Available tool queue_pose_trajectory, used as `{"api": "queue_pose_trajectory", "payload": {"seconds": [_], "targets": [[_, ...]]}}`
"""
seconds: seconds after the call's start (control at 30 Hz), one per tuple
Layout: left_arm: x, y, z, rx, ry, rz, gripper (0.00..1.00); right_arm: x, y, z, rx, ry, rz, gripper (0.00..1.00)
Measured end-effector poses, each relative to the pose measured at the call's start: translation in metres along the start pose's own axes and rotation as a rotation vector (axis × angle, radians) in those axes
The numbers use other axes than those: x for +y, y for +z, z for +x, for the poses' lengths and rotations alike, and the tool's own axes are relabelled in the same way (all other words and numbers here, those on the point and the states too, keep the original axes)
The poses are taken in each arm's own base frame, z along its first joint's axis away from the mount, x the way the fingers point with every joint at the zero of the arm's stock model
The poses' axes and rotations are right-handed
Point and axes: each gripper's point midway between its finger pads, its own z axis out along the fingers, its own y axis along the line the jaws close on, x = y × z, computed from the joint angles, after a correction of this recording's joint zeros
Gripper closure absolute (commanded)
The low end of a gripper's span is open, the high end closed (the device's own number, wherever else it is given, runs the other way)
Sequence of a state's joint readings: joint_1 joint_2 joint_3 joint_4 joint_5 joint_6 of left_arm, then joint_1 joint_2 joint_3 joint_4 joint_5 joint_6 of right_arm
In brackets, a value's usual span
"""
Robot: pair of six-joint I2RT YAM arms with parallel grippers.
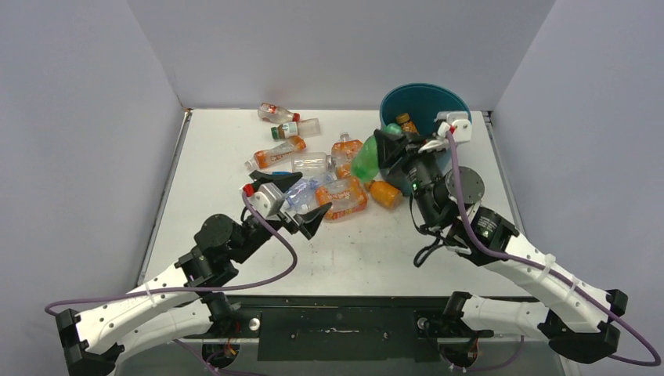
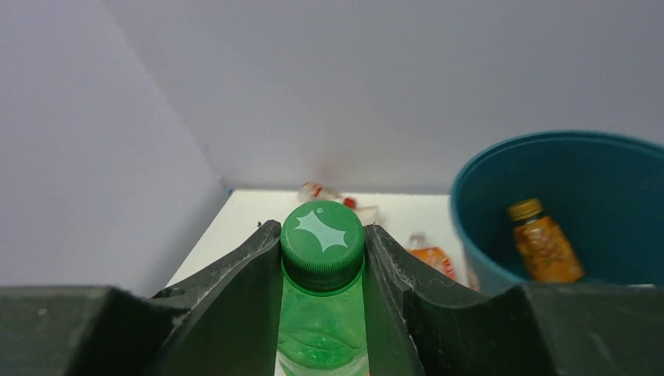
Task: Put the plastic bottles in the bin
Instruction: Place the plastic bottle in the trash bin.
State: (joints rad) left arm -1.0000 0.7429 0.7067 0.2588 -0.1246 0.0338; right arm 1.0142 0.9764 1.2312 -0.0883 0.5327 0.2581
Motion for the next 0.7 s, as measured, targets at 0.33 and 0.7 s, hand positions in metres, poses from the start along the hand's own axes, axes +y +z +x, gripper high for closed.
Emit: {"api": "queue_pose_trajectory", "payload": {"seconds": [0.33, 0.7], "targets": [[0.052, -0.015, -0.017, -0.087, 0.007, -0.286, 0.04, -0.162, 0.083, -0.042, -0.186, -0.002, 0.523, 0.95], [0.065, -0.016, -0.007, -0.058, 0.019, -0.372, 0.04, -0.262, 0.159, 0.034, -0.129, -0.013, 0.694, 0.95]]}}
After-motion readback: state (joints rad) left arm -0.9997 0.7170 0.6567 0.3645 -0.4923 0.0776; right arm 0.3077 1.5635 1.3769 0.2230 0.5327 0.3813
